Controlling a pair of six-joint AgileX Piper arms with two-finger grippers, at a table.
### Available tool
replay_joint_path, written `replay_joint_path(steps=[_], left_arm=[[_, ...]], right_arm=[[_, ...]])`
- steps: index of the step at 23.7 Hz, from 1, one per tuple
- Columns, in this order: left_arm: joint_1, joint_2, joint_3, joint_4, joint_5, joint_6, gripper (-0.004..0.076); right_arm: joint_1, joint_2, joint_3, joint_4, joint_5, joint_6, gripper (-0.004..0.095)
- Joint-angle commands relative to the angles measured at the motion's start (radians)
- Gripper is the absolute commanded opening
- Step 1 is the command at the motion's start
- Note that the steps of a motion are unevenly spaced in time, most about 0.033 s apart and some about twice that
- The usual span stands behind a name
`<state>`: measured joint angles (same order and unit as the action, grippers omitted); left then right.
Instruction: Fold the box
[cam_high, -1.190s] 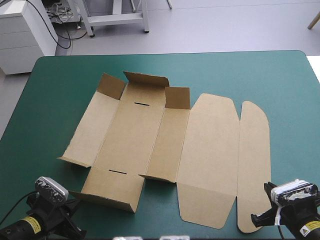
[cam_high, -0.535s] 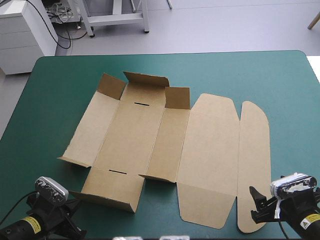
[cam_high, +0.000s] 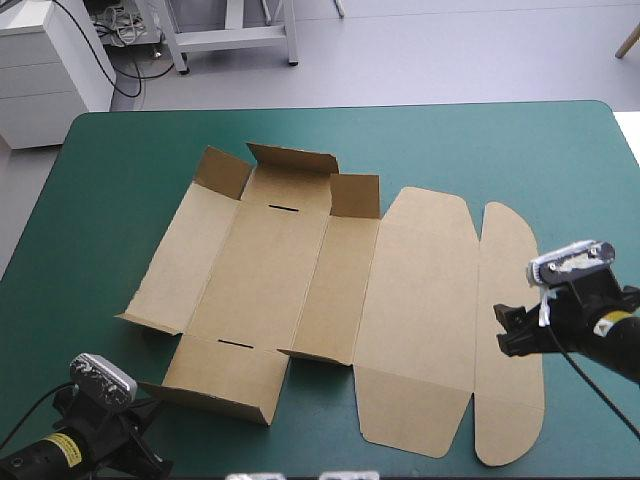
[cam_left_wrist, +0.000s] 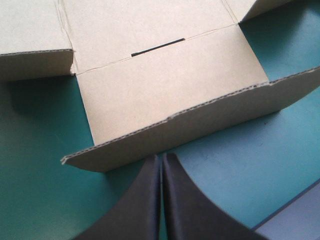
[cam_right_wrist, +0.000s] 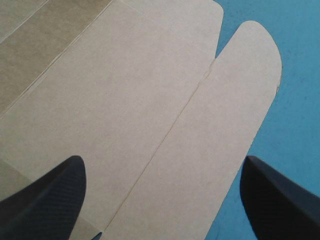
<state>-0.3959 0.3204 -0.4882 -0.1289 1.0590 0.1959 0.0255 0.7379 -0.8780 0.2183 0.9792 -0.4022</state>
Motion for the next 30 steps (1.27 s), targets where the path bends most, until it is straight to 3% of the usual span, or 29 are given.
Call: replay_joint_path(steps=[1,7,11,18,23,30], left_arm=[[-0.001,0.008,-0.033,-0.013,-0.055,-0.001,-0.0008],[-0.001,0.008,-0.033,-0.013,-0.055,-0.001,-0.0008],[-0.001,0.008,-0.033,-0.013,-0.055,-0.001,-0.0008],[-0.001,0.008,-0.033,-0.013,-0.055,-0.001,-0.0008],[-0.001,0.008,-0.033,-0.013,-0.055,-0.001,-0.0008],[-0.001,0.008,-0.033,-0.006,-0.055,-0.017,-0.0008]], right_arm=[[0.003,0.122,-0.109,0.018,-0.058,-0.042,0.0763],[0.003,0.378,-0.311,0.042,-0.037,-0.108,0.0763],[0.003,0.600,-0.549,0.085,0.049,-0.139,0.0763],[0.003,0.837,-0.857,0.050,0.086,-0.180,0.0763],[0.003,0.940,-0.966,0.151,0.126,-0.241,0.0763],[0.020,1.055,-1.021,0.329,0.130,-0.437,0.0763]])
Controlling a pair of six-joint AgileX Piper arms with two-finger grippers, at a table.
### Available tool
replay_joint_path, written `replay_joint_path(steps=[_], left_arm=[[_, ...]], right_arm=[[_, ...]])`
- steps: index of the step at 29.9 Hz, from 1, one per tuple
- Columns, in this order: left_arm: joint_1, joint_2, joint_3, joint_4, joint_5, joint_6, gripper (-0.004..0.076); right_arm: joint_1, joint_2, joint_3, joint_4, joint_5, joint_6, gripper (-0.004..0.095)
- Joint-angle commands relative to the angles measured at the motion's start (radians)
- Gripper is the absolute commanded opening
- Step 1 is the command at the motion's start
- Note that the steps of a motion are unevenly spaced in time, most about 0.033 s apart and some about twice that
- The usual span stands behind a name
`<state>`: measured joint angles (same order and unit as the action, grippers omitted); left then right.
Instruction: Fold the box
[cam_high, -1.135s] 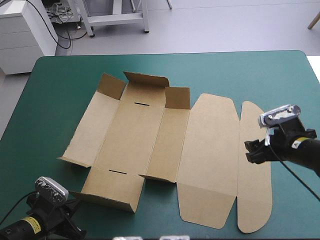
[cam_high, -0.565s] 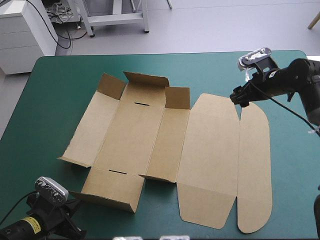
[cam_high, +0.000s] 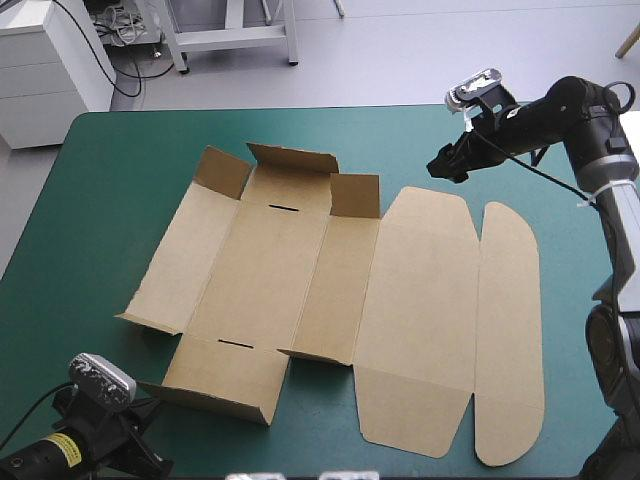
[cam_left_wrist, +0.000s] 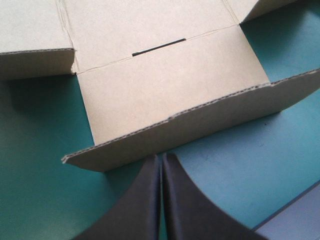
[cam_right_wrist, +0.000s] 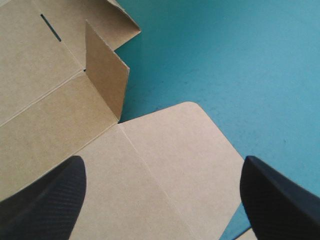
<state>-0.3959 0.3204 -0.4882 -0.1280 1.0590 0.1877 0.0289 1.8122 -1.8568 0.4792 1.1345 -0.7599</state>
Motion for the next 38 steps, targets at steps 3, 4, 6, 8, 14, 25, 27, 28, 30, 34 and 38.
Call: replay_joint_path(steps=[3,4,6,8,14,25,27,28,30,34,38], left_arm=[[-0.001,0.008,-0.033,-0.007,-0.055,-0.009,-0.0008],[-0.001,0.008,-0.033,-0.007,-0.055,-0.009,-0.0008],[-0.001,0.008,-0.033,-0.007,-0.055,-0.009,-0.0008],[-0.001,0.008,-0.033,-0.007,-0.055,-0.009,-0.0008],[-0.001,0.008,-0.033,-0.007,-0.055,-0.009,-0.0008],[-0.001,0.008,-0.033,-0.007,-0.055,-0.009,-0.0008],[-0.001,0.008,-0.033,-0.007,-0.055,-0.009,-0.0008],[-0.001,0.008,-0.033,-0.007,-0.055,-0.009,-0.0008],[-0.001,0.008,-0.033,-0.007,-0.055,-0.009,-0.0008],[-0.001,0.008,-0.033,-0.007,-0.055,-0.009,-0.0008],[-0.001,0.008,-0.033,-0.007,-0.055,-0.009,-0.0008]], right_arm=[[0.047,0.013,-0.047,0.060,-0.037,-0.120,0.0763],[0.060,0.028,-0.058,0.052,-0.037,-0.120,0.0763],[0.088,0.053,-0.076,0.038,-0.039,-0.120,0.0763],[0.114,0.078,-0.103,0.022,-0.042,-0.120,0.0763],[0.189,0.167,-0.232,0.007,-0.060,-0.120,0.0763],[0.240,0.308,-0.378,0.007,-0.076,-0.129,0.0763],[0.240,0.319,-0.378,0.005,-0.076,-0.129,0.0762],[0.240,0.329,-0.378,0.005,-0.073,-0.127,0.0762],[0.240,0.339,-0.378,0.005,-0.070,-0.127,0.0761],[0.240,0.365,-0.378,0.007,-0.052,-0.127,0.0761],[0.244,0.388,-0.378,0.019,-0.034,-0.127,0.0759]])
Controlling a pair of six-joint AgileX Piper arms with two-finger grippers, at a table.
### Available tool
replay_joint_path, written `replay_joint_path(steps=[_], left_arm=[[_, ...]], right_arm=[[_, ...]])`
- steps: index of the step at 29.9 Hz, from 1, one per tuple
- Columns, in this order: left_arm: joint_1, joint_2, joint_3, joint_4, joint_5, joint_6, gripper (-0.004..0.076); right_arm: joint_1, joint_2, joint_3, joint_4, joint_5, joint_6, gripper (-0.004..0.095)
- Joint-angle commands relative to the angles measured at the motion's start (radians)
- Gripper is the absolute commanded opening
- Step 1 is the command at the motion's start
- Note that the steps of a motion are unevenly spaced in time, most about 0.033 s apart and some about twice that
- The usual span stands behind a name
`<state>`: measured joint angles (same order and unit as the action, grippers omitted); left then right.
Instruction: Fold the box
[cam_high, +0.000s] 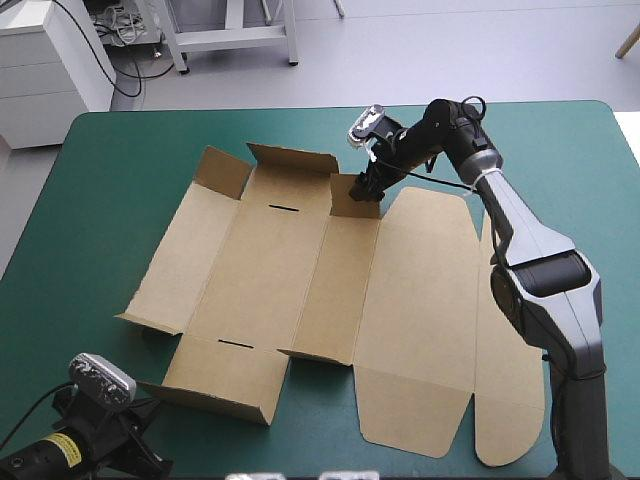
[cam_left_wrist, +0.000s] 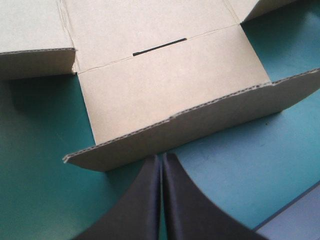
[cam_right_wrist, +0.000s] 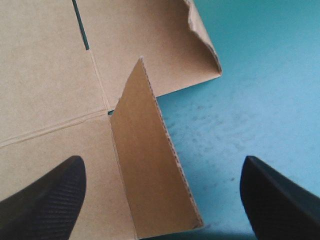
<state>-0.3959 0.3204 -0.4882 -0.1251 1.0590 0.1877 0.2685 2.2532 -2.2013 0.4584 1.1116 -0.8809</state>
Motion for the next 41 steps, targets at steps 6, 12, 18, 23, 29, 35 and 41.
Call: replay_joint_path(steps=[6,12,18,23,29,35,41], left_arm=[[-0.001,0.008,-0.033,-0.010,-0.055,-0.009,-0.0008],[-0.001,0.008,-0.033,-0.010,-0.055,-0.009,-0.0008],[-0.001,0.008,-0.033,-0.010,-0.055,-0.009,-0.0008],[-0.001,0.008,-0.033,-0.010,-0.055,-0.009,-0.0008],[-0.001,0.008,-0.033,-0.010,-0.055,-0.011,-0.0008],[-0.001,0.008,-0.056,-0.022,-0.117,-0.014,-0.0008],[-0.001,0.008,-0.110,-0.024,-0.219,-0.014,-0.0008]], right_arm=[[0.029,-0.026,-0.034,0.038,-0.015,-0.019,0.0646],[0.051,0.004,-0.034,0.017,-0.026,-0.019,0.0395],[0.060,0.006,-0.034,0.022,-0.063,-0.026,0.0049],[0.060,0.006,-0.034,0.033,-0.063,-0.054,-0.0021],[0.060,0.006,-0.034,0.037,-0.059,-0.084,-0.0021],[0.060,0.006,-0.034,0.052,-0.045,-0.189,-0.0022],[0.060,0.006,-0.034,0.066,0.023,-0.353,-0.0021]])
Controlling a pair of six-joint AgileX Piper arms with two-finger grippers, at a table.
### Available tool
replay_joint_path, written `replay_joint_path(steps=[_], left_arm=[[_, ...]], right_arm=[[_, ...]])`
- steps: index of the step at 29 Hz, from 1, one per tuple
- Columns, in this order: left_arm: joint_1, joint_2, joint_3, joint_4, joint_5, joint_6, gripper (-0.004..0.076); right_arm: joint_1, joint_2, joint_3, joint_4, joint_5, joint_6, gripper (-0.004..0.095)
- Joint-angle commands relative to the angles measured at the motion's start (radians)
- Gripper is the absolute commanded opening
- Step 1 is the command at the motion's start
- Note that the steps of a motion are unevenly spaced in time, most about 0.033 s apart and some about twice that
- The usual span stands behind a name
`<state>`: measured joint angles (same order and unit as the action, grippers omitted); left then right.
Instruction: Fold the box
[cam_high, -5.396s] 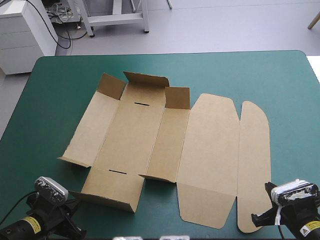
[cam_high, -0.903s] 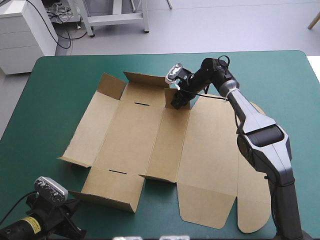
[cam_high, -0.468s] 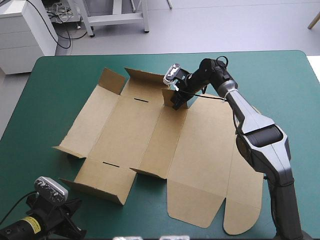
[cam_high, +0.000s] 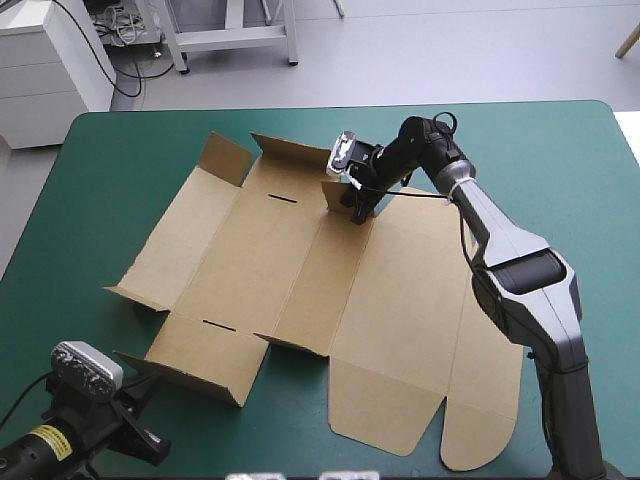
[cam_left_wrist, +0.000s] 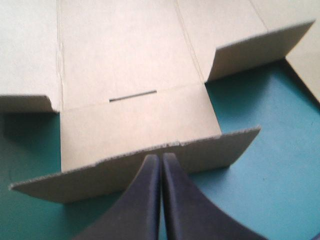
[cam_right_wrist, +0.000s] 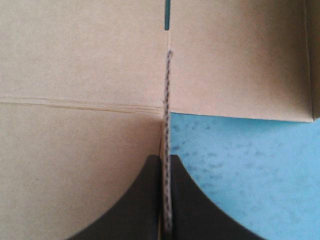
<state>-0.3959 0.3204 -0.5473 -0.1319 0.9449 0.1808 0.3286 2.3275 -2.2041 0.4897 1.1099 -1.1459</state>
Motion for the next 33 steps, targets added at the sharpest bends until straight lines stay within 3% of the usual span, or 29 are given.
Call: replay_joint_path(steps=[1,13,33], left_arm=[[-0.001,0.008,-0.053,-0.018,-0.115,-0.007,-0.0008],[-0.001,0.008,-0.058,-0.020,-0.126,-0.007,-0.0008],[-0.001,0.008,-0.058,-0.059,-0.126,-0.007,-0.0008]], right_arm=[[0.000,-0.068,-0.031,0.045,0.037,-0.108,-0.0022],[0.000,-0.093,-0.031,0.150,0.057,-0.308,-0.0022],[0.118,-0.100,-0.031,0.092,0.059,-0.382,-0.0022]])
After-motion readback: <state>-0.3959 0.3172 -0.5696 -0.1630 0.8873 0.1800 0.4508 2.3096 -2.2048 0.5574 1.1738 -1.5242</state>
